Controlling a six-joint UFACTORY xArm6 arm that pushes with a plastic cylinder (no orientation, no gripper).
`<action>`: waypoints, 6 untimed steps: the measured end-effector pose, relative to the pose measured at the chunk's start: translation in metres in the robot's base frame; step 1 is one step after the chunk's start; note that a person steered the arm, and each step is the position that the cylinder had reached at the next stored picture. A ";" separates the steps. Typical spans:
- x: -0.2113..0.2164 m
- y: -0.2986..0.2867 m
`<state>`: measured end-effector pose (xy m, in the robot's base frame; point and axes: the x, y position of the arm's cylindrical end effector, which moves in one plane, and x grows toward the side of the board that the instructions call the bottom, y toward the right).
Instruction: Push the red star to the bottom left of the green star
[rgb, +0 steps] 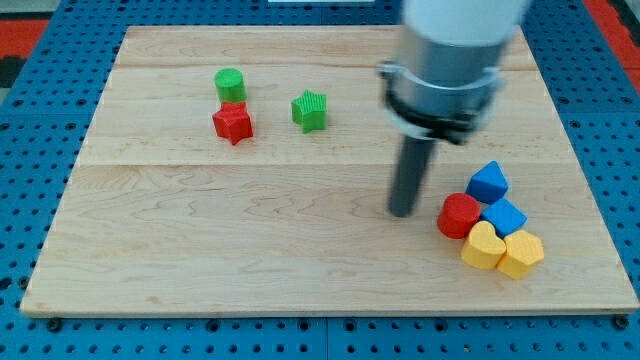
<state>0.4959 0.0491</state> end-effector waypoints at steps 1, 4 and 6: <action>-0.070 -0.112; -0.132 -0.270; -0.074 -0.064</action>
